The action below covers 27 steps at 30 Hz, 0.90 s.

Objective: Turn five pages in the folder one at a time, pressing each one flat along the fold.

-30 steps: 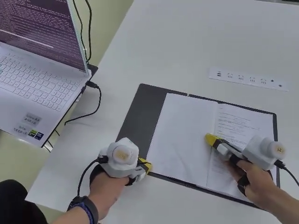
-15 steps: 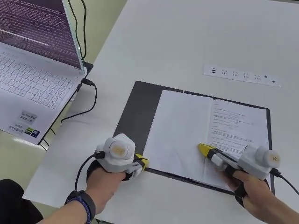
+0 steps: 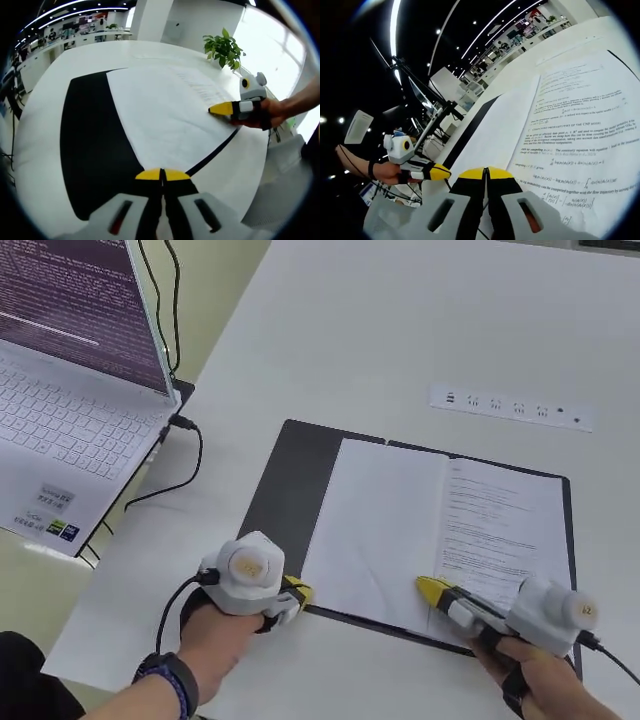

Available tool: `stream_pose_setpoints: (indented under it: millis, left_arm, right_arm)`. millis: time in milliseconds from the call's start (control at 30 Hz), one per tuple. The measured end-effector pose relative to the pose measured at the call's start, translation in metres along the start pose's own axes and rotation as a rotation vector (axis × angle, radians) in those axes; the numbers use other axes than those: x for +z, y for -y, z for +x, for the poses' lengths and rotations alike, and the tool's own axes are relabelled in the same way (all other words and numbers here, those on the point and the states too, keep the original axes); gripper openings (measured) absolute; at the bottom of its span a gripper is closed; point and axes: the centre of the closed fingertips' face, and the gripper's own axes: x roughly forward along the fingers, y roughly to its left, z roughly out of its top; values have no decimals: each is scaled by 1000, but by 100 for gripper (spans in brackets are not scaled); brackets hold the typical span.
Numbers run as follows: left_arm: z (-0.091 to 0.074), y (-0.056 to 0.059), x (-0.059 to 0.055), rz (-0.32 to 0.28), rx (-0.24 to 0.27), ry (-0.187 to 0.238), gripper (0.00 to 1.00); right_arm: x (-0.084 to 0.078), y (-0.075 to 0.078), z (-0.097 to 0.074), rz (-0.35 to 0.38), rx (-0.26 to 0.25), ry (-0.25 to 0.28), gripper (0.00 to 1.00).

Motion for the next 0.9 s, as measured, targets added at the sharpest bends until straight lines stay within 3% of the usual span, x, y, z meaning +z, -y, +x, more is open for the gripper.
stream_pose_setpoints:
  millis: [467,900]
  left_arm:
    - [0,0,0,4,-6,-7,0]
    - [0,1,0,18,-19,-12,0]
  right_arm:
    - [-15,-10,-9,18,11,-29,0]
    - [-19,-11,-10,32,-5,-53,0]
